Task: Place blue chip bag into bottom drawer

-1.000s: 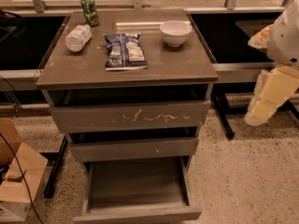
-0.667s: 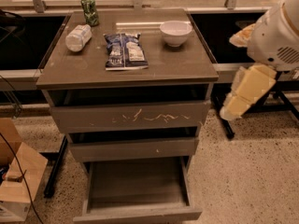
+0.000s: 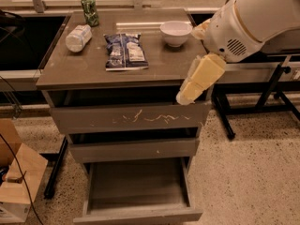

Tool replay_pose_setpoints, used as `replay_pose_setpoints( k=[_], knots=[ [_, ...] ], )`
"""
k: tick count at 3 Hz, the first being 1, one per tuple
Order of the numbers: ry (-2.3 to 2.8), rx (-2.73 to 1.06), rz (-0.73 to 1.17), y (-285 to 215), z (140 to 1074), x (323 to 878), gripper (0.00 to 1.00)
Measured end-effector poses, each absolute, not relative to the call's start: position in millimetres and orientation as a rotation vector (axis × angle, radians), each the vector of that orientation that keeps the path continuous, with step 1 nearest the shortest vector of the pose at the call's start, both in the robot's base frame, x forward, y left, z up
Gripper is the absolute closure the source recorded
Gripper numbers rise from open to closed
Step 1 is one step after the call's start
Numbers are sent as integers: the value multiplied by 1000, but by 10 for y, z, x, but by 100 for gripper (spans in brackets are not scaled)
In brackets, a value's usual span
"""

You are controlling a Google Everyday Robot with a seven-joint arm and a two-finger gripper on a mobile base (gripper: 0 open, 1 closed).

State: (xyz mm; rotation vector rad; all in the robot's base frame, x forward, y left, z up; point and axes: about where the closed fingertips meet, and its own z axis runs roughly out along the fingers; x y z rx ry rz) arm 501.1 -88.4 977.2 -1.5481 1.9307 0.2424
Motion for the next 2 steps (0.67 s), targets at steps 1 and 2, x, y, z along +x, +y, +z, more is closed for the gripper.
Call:
replay_pose_setpoints(
  k=[1,2],
  knots=[
    [1931,-1548,242,-883,9772,5011,0],
    [1924,-1526,255,-709,9696,5165,0]
  ],
)
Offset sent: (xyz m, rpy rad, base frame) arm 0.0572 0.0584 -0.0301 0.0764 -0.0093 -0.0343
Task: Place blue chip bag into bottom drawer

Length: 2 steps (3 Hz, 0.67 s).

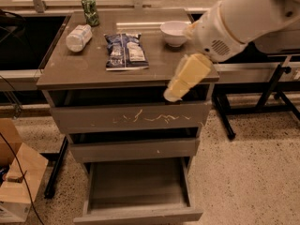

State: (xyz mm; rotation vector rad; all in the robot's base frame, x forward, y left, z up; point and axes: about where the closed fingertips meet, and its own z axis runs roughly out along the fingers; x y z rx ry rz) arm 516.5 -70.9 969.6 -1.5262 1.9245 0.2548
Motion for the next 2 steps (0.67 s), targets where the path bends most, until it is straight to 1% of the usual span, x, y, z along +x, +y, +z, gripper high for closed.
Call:
replay_pose_setpoints(
  k=[2],
  knots=[
    [1835,-1509,361,-159,9399,5820,0]
  ],
)
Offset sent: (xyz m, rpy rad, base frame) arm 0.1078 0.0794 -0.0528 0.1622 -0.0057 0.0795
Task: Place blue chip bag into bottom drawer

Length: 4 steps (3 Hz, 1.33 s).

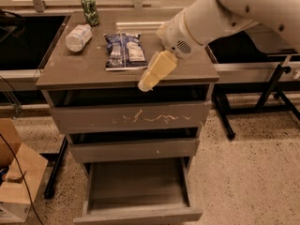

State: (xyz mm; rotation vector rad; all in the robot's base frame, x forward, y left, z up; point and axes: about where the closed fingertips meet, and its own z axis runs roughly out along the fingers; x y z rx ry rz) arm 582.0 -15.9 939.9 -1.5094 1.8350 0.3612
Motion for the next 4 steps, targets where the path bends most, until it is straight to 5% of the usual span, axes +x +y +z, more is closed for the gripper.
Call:
replay_pose_setpoints(
  k=[2,4],
  knots=[
    [1801,-1513,442,210,8984,6575,0],
    [1819,-1436,449,284,8897,6695,0]
  ],
)
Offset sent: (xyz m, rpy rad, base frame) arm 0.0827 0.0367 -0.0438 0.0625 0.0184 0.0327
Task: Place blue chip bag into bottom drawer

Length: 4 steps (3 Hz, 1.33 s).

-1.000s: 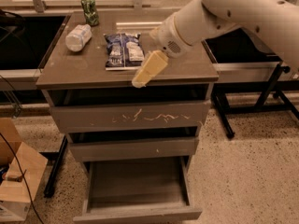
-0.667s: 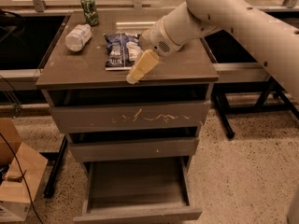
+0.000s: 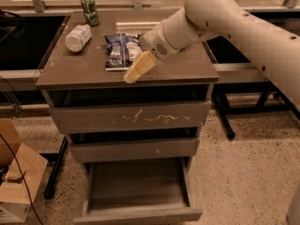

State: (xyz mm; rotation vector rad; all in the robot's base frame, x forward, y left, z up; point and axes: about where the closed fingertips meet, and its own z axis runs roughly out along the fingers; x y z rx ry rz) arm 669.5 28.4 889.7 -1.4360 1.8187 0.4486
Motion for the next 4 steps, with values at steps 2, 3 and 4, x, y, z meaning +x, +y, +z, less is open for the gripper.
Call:
replay_pose_setpoints(
  k=[2,3,4],
  knots=[
    [1797,-1245,418,537,8769,7294,0],
    [1807,-1213,436,602,8654,7479,0],
    [1830,-1189,478,666,8473,7668,0]
  ],
)
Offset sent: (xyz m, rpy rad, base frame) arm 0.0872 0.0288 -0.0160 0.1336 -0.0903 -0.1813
